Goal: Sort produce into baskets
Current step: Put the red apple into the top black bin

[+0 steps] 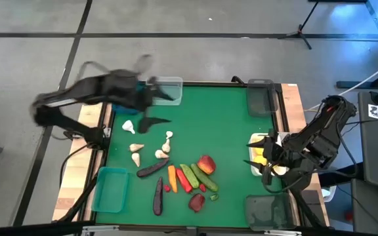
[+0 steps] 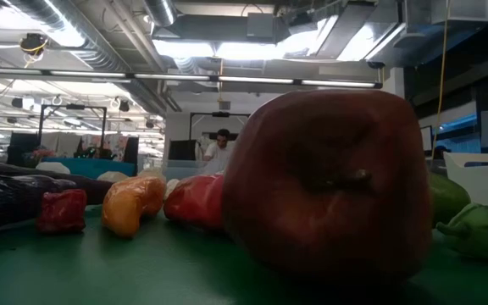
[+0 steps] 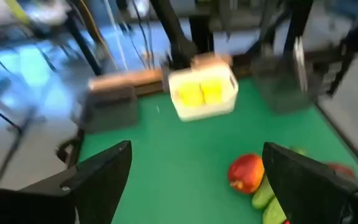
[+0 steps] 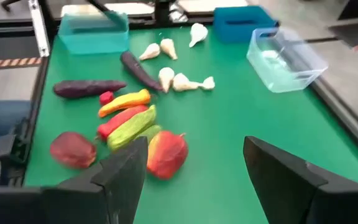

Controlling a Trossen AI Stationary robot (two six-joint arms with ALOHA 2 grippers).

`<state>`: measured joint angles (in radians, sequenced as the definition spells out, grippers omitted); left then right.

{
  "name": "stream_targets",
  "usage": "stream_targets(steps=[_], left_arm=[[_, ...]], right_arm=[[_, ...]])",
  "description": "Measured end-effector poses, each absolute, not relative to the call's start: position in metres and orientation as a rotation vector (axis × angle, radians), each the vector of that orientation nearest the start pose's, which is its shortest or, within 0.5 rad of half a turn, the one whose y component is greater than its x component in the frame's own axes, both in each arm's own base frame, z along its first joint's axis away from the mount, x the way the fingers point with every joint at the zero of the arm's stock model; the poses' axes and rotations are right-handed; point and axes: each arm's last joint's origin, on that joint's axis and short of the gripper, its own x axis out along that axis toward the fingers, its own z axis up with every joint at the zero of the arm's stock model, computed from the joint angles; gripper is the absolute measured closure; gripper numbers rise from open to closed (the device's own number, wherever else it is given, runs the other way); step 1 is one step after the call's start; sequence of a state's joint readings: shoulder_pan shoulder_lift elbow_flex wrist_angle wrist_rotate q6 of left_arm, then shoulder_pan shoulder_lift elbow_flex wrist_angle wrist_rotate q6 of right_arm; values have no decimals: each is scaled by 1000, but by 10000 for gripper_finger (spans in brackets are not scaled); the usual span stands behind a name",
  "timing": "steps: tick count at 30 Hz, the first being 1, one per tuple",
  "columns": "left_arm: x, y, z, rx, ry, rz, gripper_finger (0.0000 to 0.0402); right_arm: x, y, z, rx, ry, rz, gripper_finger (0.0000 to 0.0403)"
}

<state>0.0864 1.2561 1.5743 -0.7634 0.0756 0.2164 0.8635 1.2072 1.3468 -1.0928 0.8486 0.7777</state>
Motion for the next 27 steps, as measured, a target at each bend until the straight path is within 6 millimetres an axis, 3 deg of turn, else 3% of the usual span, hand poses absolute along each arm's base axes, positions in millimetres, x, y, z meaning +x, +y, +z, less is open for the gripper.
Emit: stream_targets(steps=[4, 8, 13, 17, 23, 27], left_arm=[[185, 9, 423, 154, 268, 56, 45], [160, 12, 378, 158, 111, 204, 45], [164, 18, 323, 65, 20, 275, 45], [176, 21, 299, 47, -8, 285, 45], [192, 31, 300, 64, -97, 337, 45], [194, 42, 304, 44, -149, 391, 45]], right_arm=[[161, 154, 365, -11, 568, -254, 139], [169, 162, 356, -74, 553, -307, 139], [179, 173, 343, -118, 566, -341, 139], [183, 174, 338, -198, 514, -417, 139], [180, 147, 354, -593, 309, -682, 139], [169, 116, 380, -695, 353, -750, 139]])
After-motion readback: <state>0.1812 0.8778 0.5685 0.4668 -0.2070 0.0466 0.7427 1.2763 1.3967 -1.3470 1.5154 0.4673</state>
